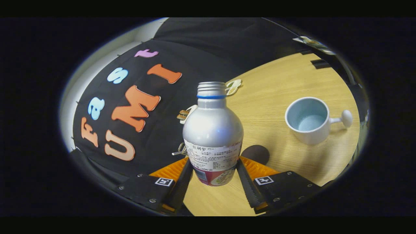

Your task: Take the bottle from table, then pour the juice into the cup, finally place the bottle on the coaster

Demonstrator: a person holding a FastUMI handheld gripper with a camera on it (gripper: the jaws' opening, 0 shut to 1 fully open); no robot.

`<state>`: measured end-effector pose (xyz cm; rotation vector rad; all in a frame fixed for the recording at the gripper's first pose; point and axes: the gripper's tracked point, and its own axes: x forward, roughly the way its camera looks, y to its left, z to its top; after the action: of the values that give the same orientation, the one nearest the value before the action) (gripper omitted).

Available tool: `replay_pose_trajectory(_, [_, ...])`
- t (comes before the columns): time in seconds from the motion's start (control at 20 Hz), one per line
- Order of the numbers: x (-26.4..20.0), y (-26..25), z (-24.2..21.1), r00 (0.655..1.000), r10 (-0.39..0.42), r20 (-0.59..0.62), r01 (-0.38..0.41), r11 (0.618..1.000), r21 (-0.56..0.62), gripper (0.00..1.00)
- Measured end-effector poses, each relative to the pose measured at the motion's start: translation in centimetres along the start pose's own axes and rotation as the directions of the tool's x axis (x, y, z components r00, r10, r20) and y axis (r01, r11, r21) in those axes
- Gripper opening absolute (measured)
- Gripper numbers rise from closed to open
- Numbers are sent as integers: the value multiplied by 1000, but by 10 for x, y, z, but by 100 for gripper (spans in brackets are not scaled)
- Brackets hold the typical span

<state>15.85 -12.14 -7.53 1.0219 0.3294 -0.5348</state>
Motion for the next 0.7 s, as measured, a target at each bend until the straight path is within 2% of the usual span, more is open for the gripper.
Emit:
replay_pose_trajectory(0.1, [6, -2, 1, 999, -35, 39, 40, 991, -125, 76])
replay_pose_trajectory(0.2, [11, -2, 2, 995, -57, 77, 75, 964, -256, 76])
replay_pose_trajectory(0.4, [25, 0, 9, 985, -76, 153, 138, 882, -451, 76])
replay_pose_trajectory(0.55, [39, -3, 6, 979, -91, 183, 178, 820, -544, 76])
replay_pose_trajectory(0.7, [55, -14, 1, 973, -118, 196, 218, 740, -637, 76])
